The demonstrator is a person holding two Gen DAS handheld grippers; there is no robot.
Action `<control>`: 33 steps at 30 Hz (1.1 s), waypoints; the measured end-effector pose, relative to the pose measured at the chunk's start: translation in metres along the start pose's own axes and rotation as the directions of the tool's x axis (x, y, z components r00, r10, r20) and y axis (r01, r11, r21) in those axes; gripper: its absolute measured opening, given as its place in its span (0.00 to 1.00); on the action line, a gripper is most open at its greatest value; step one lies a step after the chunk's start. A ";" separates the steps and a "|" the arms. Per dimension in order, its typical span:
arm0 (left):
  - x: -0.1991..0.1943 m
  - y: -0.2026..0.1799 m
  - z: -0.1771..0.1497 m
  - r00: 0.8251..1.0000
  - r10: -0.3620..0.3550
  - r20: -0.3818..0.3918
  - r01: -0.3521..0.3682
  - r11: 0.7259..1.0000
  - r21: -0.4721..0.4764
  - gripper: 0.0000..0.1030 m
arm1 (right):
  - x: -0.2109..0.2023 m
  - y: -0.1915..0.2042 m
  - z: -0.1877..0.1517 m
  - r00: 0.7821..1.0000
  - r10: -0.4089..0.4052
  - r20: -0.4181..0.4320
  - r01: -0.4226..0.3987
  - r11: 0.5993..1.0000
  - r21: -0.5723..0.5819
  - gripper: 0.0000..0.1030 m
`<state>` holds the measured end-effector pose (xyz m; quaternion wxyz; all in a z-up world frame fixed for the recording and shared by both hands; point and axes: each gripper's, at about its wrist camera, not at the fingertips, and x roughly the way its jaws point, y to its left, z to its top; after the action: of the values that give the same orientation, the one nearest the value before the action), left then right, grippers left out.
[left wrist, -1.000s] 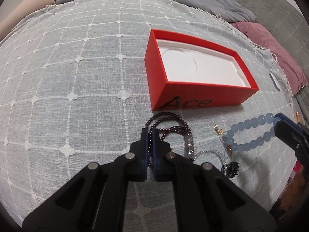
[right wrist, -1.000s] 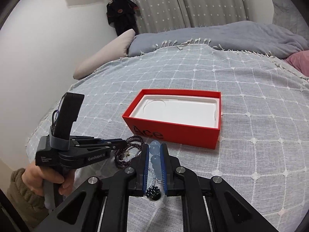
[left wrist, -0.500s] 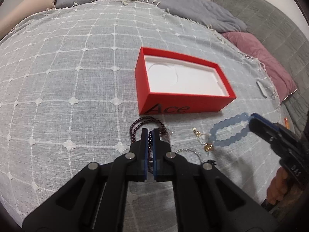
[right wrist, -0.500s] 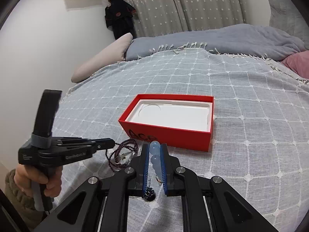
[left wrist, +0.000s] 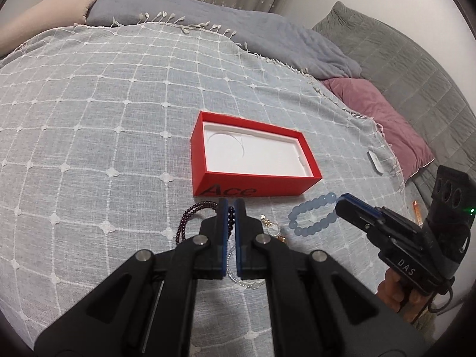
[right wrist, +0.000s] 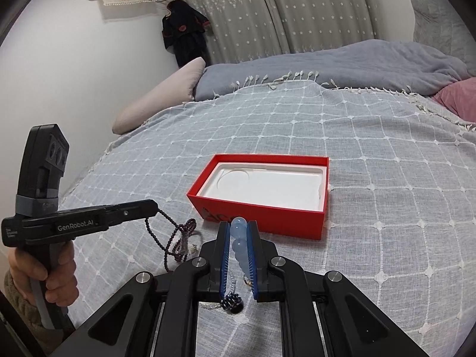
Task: Organize jewelry
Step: 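Lift and carry both held bracelets over the red Ace box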
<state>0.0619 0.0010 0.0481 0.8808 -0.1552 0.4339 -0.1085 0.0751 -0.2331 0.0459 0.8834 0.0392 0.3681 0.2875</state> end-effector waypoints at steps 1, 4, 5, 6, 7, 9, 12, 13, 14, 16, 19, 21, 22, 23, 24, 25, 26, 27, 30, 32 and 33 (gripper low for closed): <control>-0.003 0.001 0.001 1.000 -0.002 0.005 0.002 1.000 -0.008 0.05 | 0.000 0.000 0.000 1.000 0.002 0.001 -0.002 1.000 0.001 0.11; -0.015 0.001 0.005 0.999 -0.015 0.036 0.016 1.000 -0.021 0.05 | -0.002 0.000 0.001 1.000 0.006 0.006 -0.006 1.000 0.005 0.11; -0.019 0.001 0.005 0.999 -0.022 0.045 0.023 0.999 -0.024 0.05 | -0.002 0.000 0.002 1.000 0.008 0.008 -0.008 1.000 0.006 0.11; -0.022 0.000 0.007 0.998 -0.029 0.052 0.030 0.999 -0.028 0.05 | -0.003 0.000 0.002 1.000 0.012 0.010 -0.012 1.000 0.008 0.11; -0.027 -0.001 0.009 0.997 -0.041 0.063 0.043 0.999 -0.029 0.05 | -0.003 0.000 0.003 1.000 0.018 0.012 -0.018 1.000 0.011 0.11; -0.032 -0.002 0.012 0.996 -0.050 0.077 0.052 0.998 -0.032 0.04 | -0.004 0.001 0.006 1.000 0.025 0.015 -0.025 1.000 0.011 0.11; -0.037 -0.004 0.018 0.993 -0.076 0.085 0.080 0.996 -0.046 0.05 | -0.004 0.002 0.009 0.999 0.033 0.020 -0.034 0.999 0.014 0.11; -0.039 -0.005 0.022 0.992 -0.086 0.088 0.091 0.995 -0.048 0.05 | -0.004 0.001 0.011 0.999 0.037 0.020 -0.037 0.999 0.016 0.11; -0.040 -0.006 0.025 0.992 -0.094 0.090 0.098 0.994 -0.048 0.05 | -0.004 0.000 0.013 0.999 0.040 0.024 -0.040 0.999 0.021 0.11; -0.042 -0.009 0.032 0.989 -0.113 0.098 0.119 0.992 -0.052 0.04 | -0.005 -0.002 0.016 0.998 0.047 0.031 -0.048 0.998 0.030 0.11; -0.044 -0.016 0.044 0.984 -0.139 0.109 0.145 0.988 -0.048 0.05 | -0.007 -0.007 0.025 0.997 0.059 0.049 -0.061 0.997 0.047 0.11; -0.043 -0.024 0.055 0.981 -0.152 0.119 0.157 0.987 -0.040 0.04 | -0.007 -0.012 0.033 0.996 0.069 0.065 -0.073 0.995 0.064 0.11; -0.042 -0.028 0.060 0.979 -0.160 0.125 0.166 0.986 -0.036 0.05 | -0.007 -0.014 0.036 0.995 0.071 0.070 -0.077 0.994 0.073 0.11; -0.041 -0.031 0.063 0.977 -0.167 0.131 0.173 0.984 -0.032 0.05 | -0.006 -0.016 0.039 0.994 0.073 0.075 -0.079 0.994 0.081 0.11; -0.039 -0.035 0.068 0.974 -0.176 0.139 0.181 0.983 -0.023 0.05 | -0.004 -0.019 0.044 0.994 0.077 0.082 -0.084 0.992 0.091 0.11; -0.036 -0.039 0.073 0.972 -0.181 0.148 0.185 0.983 -0.011 0.05 | -0.003 -0.020 0.046 0.993 0.076 0.088 -0.084 0.992 0.095 0.11; -0.031 -0.041 0.078 0.970 -0.183 0.158 0.186 0.983 -0.004 0.05 | -0.002 -0.022 0.049 0.993 0.076 0.093 -0.086 0.991 0.101 0.11; -0.026 -0.041 0.080 0.969 -0.183 0.164 0.186 0.983 -0.005 0.05 | 0.001 -0.025 0.052 0.992 0.080 0.098 -0.091 0.990 0.109 0.11; 0.007 -0.031 0.085 0.974 -0.166 0.152 0.175 0.983 -0.046 0.05 | 0.011 -0.040 0.056 0.992 0.062 0.108 -0.078 0.986 0.146 0.11; 0.029 -0.021 0.082 0.984 -0.141 0.109 0.149 0.986 -0.068 0.05 | 0.023 -0.055 0.056 0.994 0.065 0.091 -0.082 0.977 0.195 0.11; 0.036 -0.017 0.082 0.987 -0.130 0.093 0.138 0.988 -0.076 0.05 | 0.030 -0.063 0.055 0.995 0.064 0.078 -0.080 0.972 0.222 0.11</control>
<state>0.1482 -0.0117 0.0757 0.8826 -0.2249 0.3873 -0.1426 0.1588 -0.2618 0.0492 0.8747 0.1621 0.3653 0.2743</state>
